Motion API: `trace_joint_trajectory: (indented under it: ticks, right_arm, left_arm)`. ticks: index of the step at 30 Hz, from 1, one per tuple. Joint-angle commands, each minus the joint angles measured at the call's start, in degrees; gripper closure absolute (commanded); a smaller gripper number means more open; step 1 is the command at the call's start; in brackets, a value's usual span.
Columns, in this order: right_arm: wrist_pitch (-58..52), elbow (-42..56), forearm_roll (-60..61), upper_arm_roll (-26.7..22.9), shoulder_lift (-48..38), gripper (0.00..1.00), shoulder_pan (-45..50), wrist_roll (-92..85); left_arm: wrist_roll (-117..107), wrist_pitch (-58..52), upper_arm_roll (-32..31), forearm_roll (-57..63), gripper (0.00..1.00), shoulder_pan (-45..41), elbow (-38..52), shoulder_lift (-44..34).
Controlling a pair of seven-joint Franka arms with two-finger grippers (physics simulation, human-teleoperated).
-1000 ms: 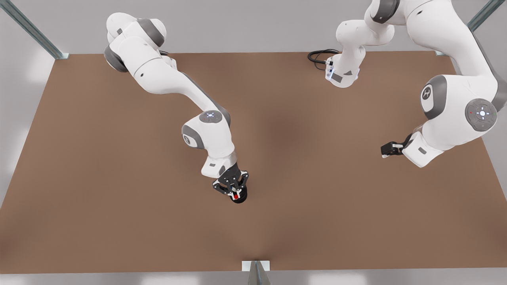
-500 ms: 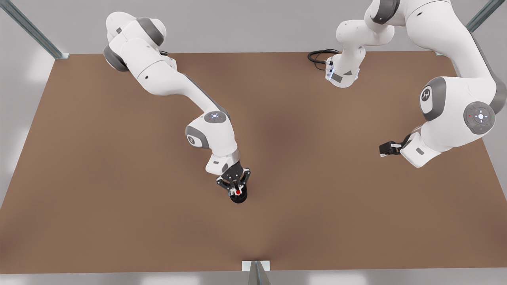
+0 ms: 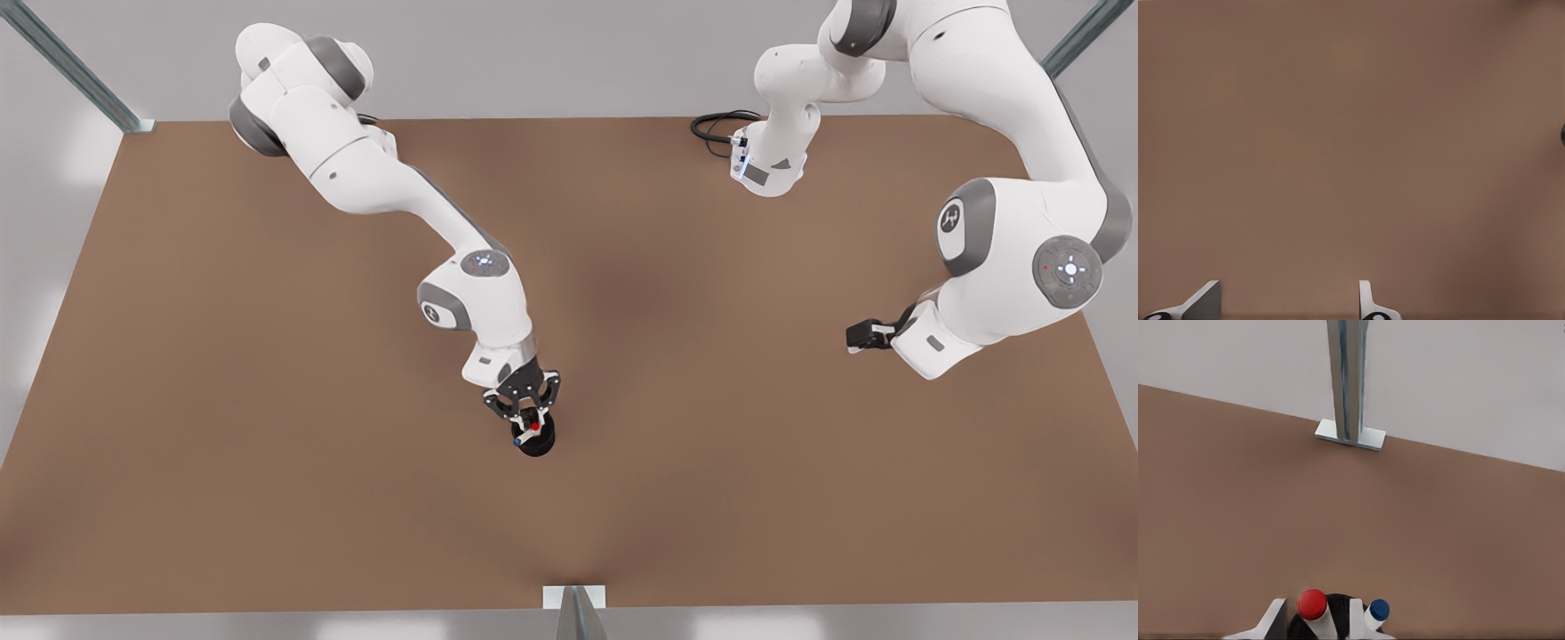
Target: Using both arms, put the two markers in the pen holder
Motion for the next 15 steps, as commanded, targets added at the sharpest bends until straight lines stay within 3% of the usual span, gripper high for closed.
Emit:
trace_joint_trajectory:
  ticks: [1,3,5,6,8,9,10,11,12,14,15]
  right_arm:
    - [1.11,-0.26,-0.13,-0.03,-0.03,0.00,-0.11,4.11]
    - [0.49,0.35,-0.04,-0.03,-0.91,0.00,-0.28,3.93]
    - [-11.97,5.71,1.88,2.69,-4.87,0.00,-3.97,1.30]
    - [-22.69,8.35,8.73,7.34,-8.28,0.00,-9.67,-4.85]
    - [-40.02,7.30,15.34,24.48,-12.25,0.00,-30.07,-7.14]
    - [-44.41,8.08,17.53,23.36,-14.44,0.00,-29.47,-10.64]
    - [-46.35,7.83,27.59,5.33,-21.19,0.00,-20.37,-20.54]
    - [-46.44,1.17,42.56,-9.76,-27.79,0.00,-16.55,-36.45]
    - [-46.53,-5.18,42.67,-13.73,-32.02,0.00,-16.72,-43.95]
    - [-54.33,1.04,43.30,-19.63,-33.44,0.00,-16.72,-46.52]
    - [-61.11,3.43,41.53,-19.80,-31.85,0.00,-16.72,-46.96]
  left_arm:
    - [0.47,-0.07,-0.01,0.02,0.00,0.00,0.03,-0.03]
    - [0.47,-0.07,-0.01,0.02,0.00,0.00,0.03,-0.03]
    - [0.73,-0.07,-0.01,0.20,0.00,0.09,0.03,-0.12]
    - [1.08,-0.34,-0.01,0.20,0.00,0.00,0.03,-0.12]
    - [0.82,-0.60,-0.01,0.46,0.00,-0.35,0.03,-0.21]
    - [0.73,-0.60,0.08,0.46,0.00,-0.35,0.03,-0.21]
    - [0.73,-0.51,-0.01,0.64,0.00,-0.53,0.03,-0.12]
    - [0.64,-0.60,-0.01,0.90,0.00,-0.35,0.03,-0.21]
    - [0.64,-0.51,0.08,0.99,0.00,-0.35,0.12,-0.04]
    - [0.55,-0.60,-0.01,0.99,0.00,-0.96,0.12,0.14]
    - [0.55,-0.69,-0.01,0.99,0.00,-1.05,0.12,0.14]
